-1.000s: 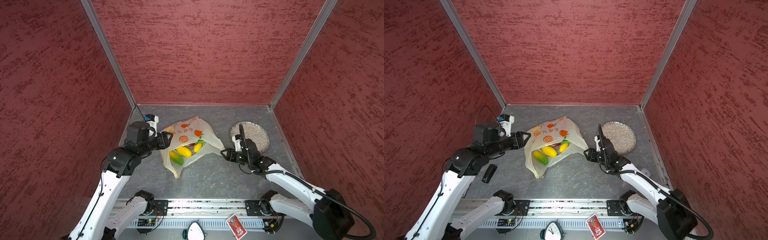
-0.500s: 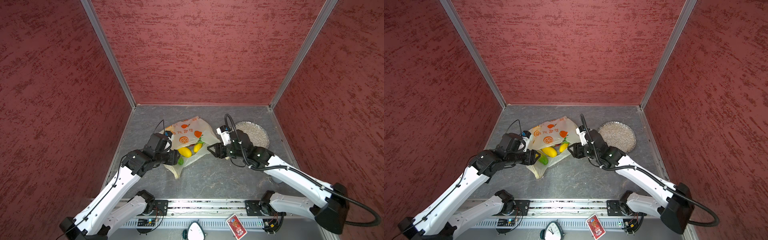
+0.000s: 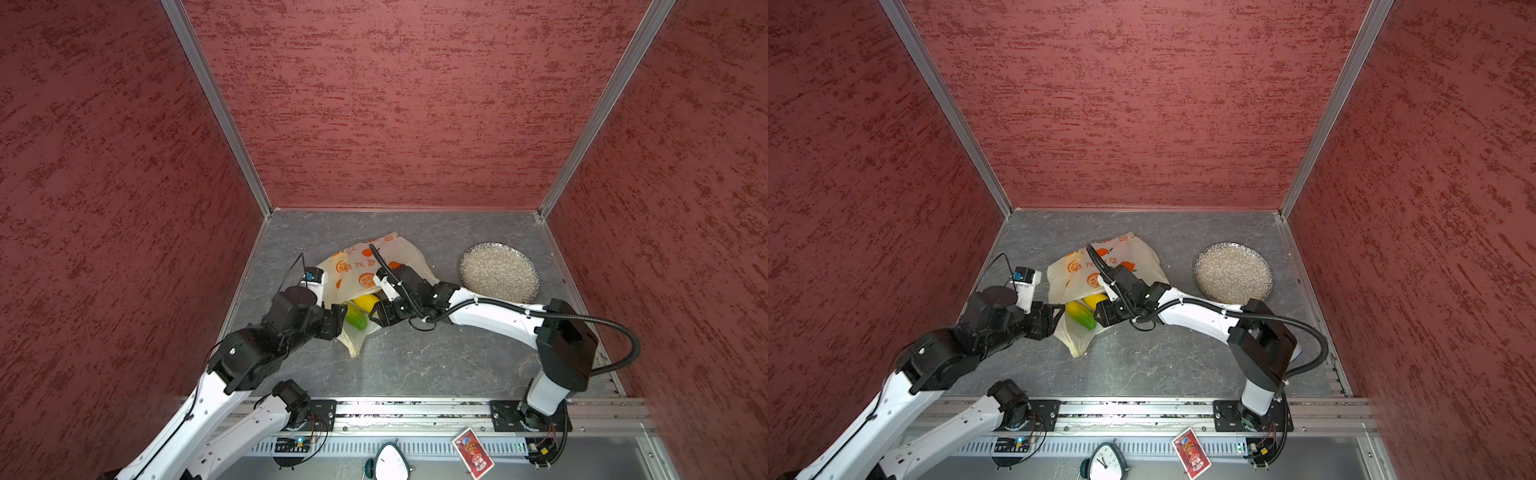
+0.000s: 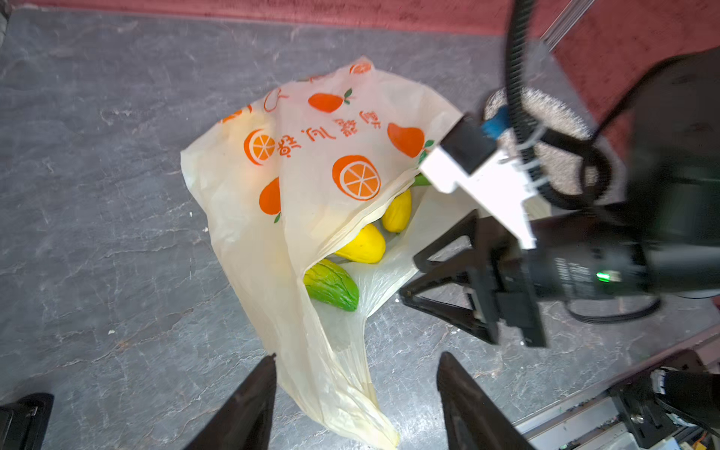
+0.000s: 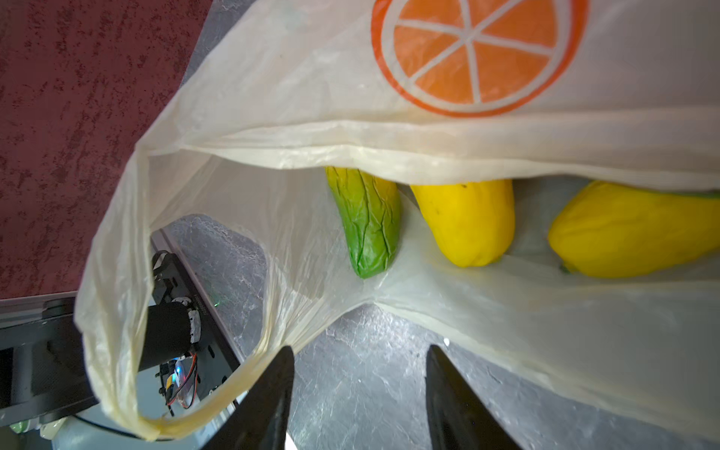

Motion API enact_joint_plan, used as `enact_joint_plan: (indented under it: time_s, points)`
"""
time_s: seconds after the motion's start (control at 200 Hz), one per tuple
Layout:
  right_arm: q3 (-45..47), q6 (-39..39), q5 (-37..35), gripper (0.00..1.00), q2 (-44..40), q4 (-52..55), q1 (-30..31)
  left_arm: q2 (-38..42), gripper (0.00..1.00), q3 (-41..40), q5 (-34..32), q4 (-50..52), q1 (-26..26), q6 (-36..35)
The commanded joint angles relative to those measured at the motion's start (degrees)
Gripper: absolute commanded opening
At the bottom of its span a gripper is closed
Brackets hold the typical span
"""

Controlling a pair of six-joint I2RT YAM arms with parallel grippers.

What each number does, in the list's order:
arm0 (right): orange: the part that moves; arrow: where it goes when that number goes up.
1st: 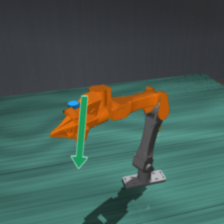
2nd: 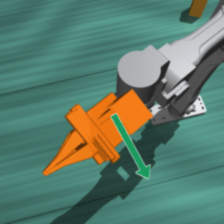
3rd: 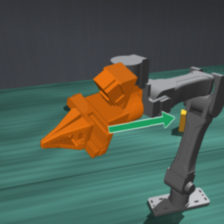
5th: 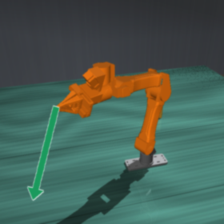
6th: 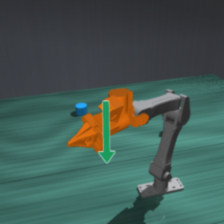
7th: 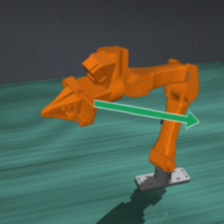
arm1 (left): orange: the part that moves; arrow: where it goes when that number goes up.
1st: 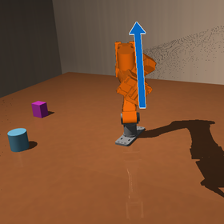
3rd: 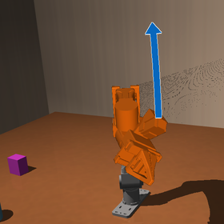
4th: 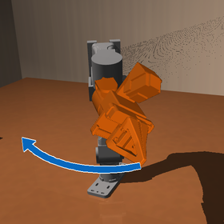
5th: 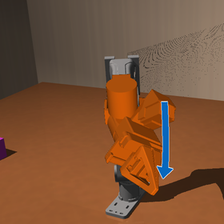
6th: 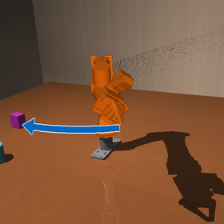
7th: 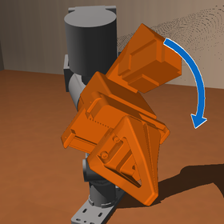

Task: Take fruits out of the plastic bag
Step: Adjust the plastic bag at the center of the board.

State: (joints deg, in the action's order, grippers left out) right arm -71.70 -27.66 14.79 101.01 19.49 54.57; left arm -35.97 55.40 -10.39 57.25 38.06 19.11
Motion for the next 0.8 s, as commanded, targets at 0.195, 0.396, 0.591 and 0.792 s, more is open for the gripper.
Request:
enact_joint_plan:
  time_s: [0.195,0.396,0.591,0.792]
  points:
    - [-8.13,1.20,0.45,0.56,9.62,-1.44,1.33,1.83,0.67,-1.26,-2.84,-2.08,0.57,-0.12]
    - [-11.64,0.81,1.03,0.56,15.05,-1.15,1.77,1.14,0.67,-1.23,-1.12,-2.41,-0.89,-0.42]
    - [-14.10,0.62,1.29,0.62,19.24,-0.28,2.03,1.94,0.67,-1.34,-0.86,-2.42,-0.80,-0.52]
    - [-16.62,0.79,1.95,0.62,21.56,0.93,2.60,2.14,0.68,-1.34,-0.98,-2.20,-0.68,-0.56]
